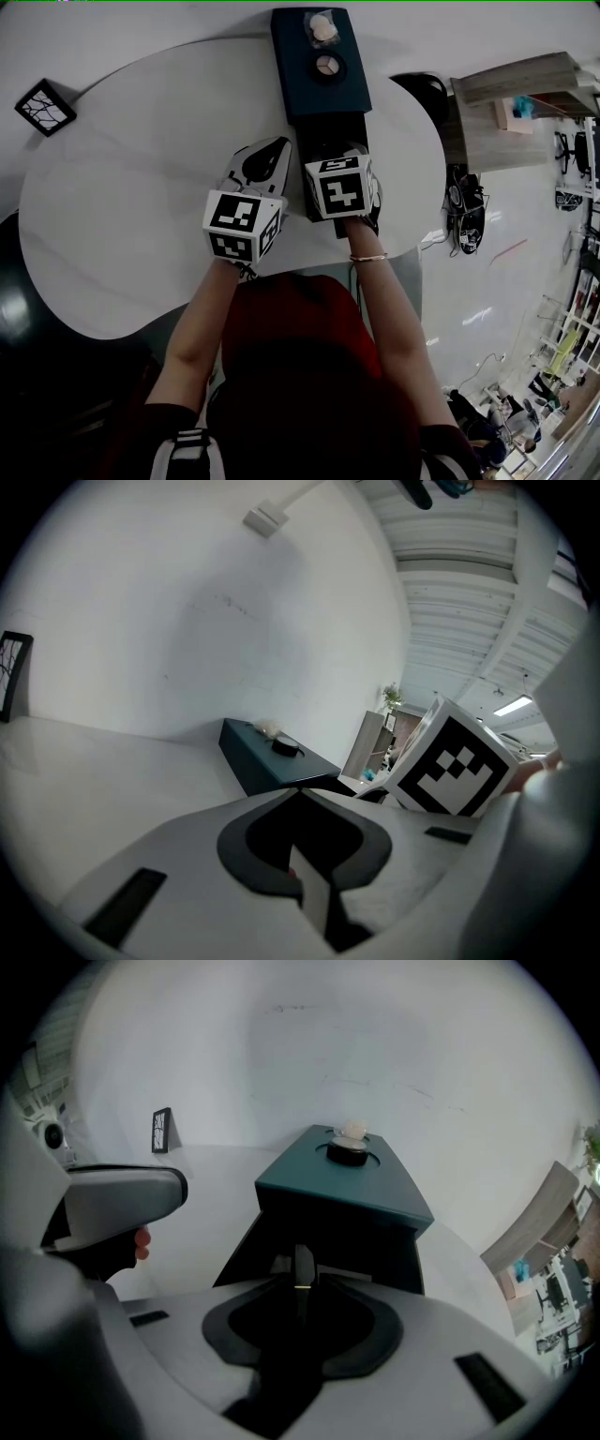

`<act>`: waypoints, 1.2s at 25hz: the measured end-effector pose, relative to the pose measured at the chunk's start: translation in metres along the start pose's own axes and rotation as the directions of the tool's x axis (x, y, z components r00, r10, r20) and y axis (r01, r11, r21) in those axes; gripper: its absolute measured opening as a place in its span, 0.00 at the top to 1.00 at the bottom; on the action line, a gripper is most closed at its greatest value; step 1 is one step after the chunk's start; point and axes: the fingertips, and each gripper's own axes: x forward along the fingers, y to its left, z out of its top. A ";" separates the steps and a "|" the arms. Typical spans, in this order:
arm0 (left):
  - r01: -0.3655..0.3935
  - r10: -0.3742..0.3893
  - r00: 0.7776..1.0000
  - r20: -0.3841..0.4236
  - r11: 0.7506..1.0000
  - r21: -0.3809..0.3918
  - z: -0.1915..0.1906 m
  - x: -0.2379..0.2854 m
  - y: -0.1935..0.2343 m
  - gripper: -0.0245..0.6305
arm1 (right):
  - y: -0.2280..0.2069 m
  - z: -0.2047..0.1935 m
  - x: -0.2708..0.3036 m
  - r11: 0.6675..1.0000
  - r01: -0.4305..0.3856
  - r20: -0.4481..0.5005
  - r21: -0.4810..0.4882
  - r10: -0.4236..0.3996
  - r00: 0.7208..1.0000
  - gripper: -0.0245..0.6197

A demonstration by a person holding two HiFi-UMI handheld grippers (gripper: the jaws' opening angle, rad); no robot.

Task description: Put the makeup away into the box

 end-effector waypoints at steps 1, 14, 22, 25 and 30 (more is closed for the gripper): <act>0.000 0.000 1.000 0.000 1.000 0.000 0.000 0.000 0.000 0.93 | 0.000 -0.001 0.000 1.000 -0.005 0.001 0.009 0.005 1.000 0.80; 0.009 -0.009 1.000 -0.001 1.000 0.016 0.001 -0.003 -0.003 0.93 | 0.003 0.001 -0.011 0.999 -0.029 0.039 0.023 0.028 0.999 0.78; 0.020 -0.020 1.000 0.000 0.999 0.041 0.002 -0.008 -0.011 0.93 | -0.001 0.015 -0.042 0.998 -0.025 0.134 0.063 0.016 0.991 0.78; 0.025 -0.025 1.000 0.004 0.999 0.046 0.004 -0.011 -0.015 0.93 | -0.004 0.021 -0.058 0.996 -0.030 0.192 0.084 0.013 0.981 0.78; 0.021 -0.022 1.000 0.016 0.998 0.065 0.010 -0.018 -0.022 0.93 | 0.001 0.024 -0.081 0.991 -0.080 0.272 0.103 0.049 0.961 0.78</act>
